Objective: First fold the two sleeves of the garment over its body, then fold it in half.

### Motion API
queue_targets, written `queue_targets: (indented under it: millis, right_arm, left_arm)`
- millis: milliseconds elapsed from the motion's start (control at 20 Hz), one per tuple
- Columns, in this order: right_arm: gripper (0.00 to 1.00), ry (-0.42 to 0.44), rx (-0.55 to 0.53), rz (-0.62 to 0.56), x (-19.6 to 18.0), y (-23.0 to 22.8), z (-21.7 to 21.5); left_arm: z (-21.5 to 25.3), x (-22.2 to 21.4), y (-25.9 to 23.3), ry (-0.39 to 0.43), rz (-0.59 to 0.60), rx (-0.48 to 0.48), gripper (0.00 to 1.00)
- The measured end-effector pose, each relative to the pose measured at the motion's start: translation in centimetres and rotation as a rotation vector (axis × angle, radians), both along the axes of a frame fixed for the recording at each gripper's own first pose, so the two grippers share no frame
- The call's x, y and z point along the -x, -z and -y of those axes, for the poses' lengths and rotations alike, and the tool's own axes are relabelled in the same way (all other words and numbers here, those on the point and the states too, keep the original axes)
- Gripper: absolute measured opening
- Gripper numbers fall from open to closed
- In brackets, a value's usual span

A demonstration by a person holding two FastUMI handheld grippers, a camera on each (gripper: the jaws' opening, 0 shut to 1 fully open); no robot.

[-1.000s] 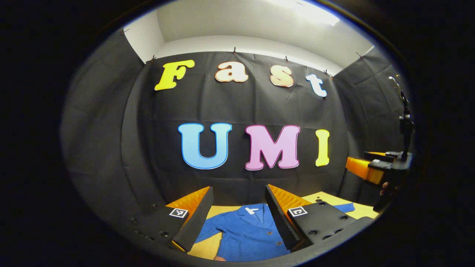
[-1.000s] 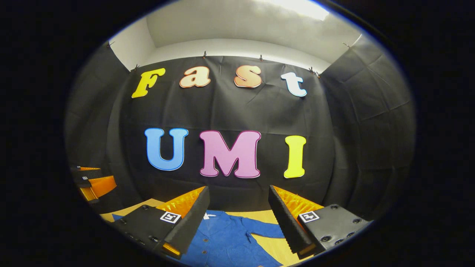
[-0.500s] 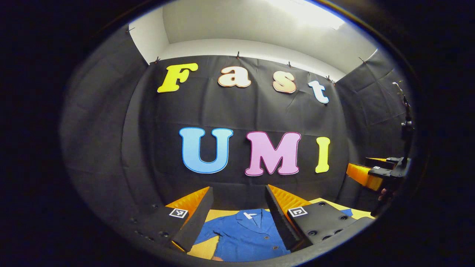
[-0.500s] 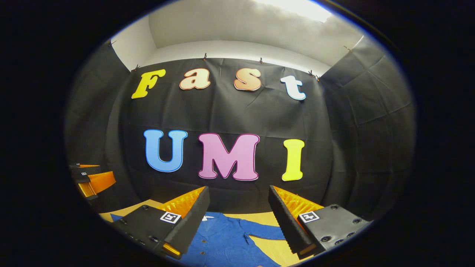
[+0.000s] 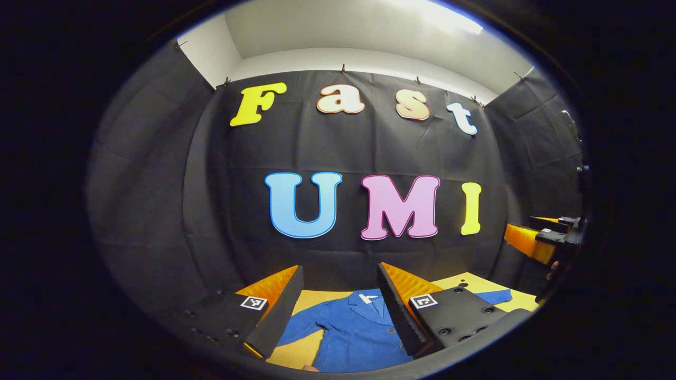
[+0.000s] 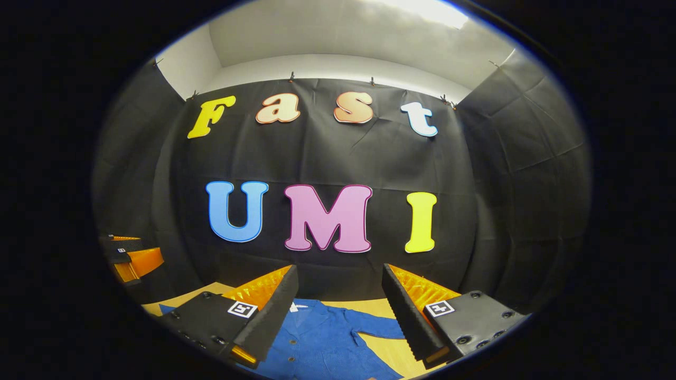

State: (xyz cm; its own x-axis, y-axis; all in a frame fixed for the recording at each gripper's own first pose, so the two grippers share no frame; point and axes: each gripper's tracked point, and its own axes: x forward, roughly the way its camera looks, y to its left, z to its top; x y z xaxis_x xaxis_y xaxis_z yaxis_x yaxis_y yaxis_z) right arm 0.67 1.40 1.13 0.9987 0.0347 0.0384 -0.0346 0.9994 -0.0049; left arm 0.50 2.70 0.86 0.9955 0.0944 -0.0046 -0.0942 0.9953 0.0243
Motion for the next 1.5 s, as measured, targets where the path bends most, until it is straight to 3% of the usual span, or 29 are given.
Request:
queue_targets:
  millis: [150,300,900,1200,1300,1350,1400,1500]
  right_arm:
    - [0.96,0.001,0.002,-0.011,0.5,0.5,0.4]
    - [0.99,0.002,0.002,-0.043,0.7,1.4,0.4]
    - [0.99,-0.035,-0.009,-0.121,0.4,4.3,-0.2]
    - [0.99,-0.057,0.015,-0.234,-1.2,8.7,0.6]
    - [0.95,-0.062,0.029,-0.251,-1.8,9.6,1.4]
    - [0.99,-0.063,0.023,-0.265,-2.2,10.3,1.6]
    - [0.95,-0.06,0.016,-0.285,-2.7,11.0,2.2]
    - [0.99,-0.042,0.017,-0.332,-4.0,12.8,3.7]
  left_arm:
    - [0.0,0.8,-0.1,-0.016,0.014,0.022,0.81]
    - [0.1,1.4,0.7,-0.014,0.002,0.058,0.81]
    - [-0.4,2.6,2.6,-0.045,-0.064,0.059,0.8]
    - [0.5,2.9,4.4,-0.064,-0.114,0.048,0.8]
    - [0.6,2.7,5.1,-0.077,-0.134,0.05,0.81]
    - [0.8,2.5,5.6,-0.085,-0.146,0.053,0.81]
    - [1.0,2.3,5.8,-0.092,-0.158,0.057,0.81]
    - [1.3,1.9,6.4,-0.105,-0.176,0.059,0.81]
